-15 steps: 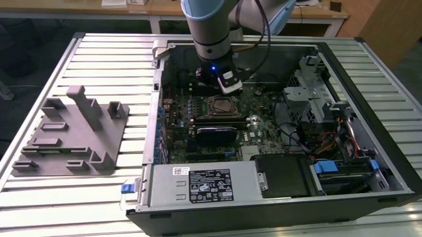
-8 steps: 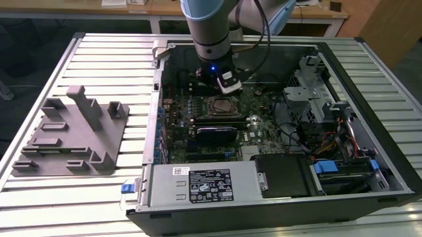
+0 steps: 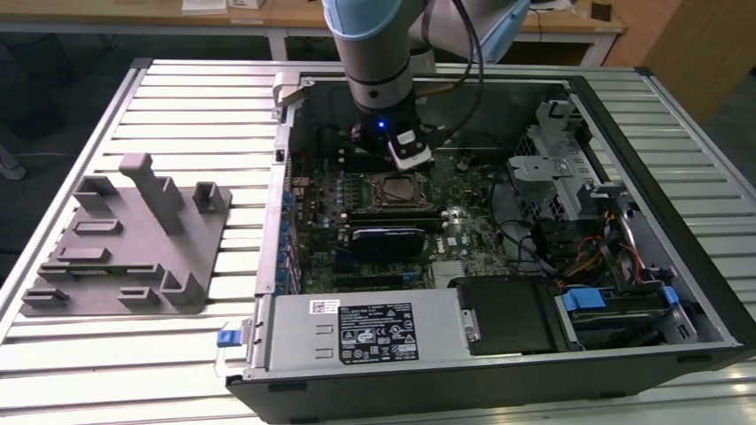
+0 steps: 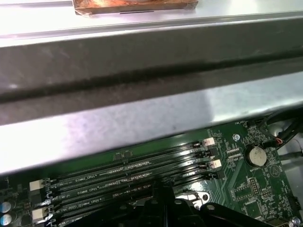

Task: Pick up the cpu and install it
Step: 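Install the first cpu locking lever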

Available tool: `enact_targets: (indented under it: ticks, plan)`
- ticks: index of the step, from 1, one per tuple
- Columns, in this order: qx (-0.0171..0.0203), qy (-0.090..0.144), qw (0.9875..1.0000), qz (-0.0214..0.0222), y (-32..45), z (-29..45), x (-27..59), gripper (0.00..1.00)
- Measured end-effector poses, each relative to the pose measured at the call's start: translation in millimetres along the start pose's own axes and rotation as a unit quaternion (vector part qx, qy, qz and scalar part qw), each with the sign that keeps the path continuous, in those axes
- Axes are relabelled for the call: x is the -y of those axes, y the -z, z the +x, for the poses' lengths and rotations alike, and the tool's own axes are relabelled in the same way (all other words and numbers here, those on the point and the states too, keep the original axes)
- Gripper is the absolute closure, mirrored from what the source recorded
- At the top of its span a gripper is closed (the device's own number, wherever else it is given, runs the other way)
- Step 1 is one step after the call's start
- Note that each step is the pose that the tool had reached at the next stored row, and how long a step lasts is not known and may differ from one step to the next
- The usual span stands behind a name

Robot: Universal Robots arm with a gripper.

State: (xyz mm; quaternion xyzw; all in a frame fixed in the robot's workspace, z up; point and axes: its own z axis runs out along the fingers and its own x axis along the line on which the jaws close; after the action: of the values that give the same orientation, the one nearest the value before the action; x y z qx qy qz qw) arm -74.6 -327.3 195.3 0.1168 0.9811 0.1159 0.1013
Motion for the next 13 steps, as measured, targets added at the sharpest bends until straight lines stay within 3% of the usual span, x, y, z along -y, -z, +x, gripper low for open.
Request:
enact_targets:
  ticks: [13]
  plan:
    - [0.0017, 0.000, 1.0000, 0.0006, -3.8, 0.0, 1.7, 0.89]
